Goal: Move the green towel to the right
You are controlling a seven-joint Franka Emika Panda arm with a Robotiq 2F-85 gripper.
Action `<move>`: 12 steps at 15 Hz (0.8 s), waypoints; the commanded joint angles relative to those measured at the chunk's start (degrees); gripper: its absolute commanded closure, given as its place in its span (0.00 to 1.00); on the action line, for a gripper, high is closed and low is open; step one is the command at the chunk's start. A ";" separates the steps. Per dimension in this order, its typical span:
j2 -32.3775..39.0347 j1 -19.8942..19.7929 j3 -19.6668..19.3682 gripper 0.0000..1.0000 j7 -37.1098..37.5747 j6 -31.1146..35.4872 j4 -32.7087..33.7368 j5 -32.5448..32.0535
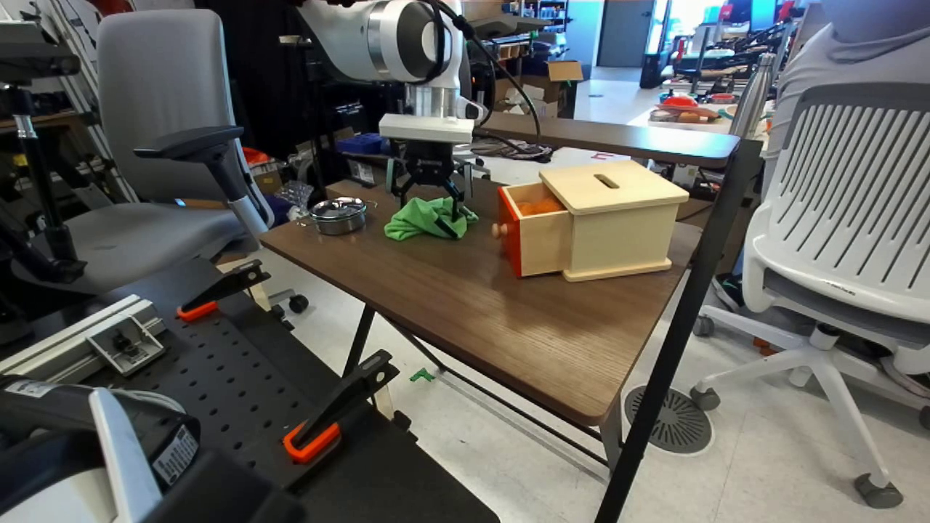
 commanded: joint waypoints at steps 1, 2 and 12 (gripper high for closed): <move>-0.80 -0.87 -0.30 0.00 0.63 -3.35 -0.57 -0.53; -0.92 -1.43 -0.17 0.00 0.30 -3.67 -0.95 -0.25; -3.50 -9.03 1.71 0.00 -2.57 -5.94 -5.32 4.75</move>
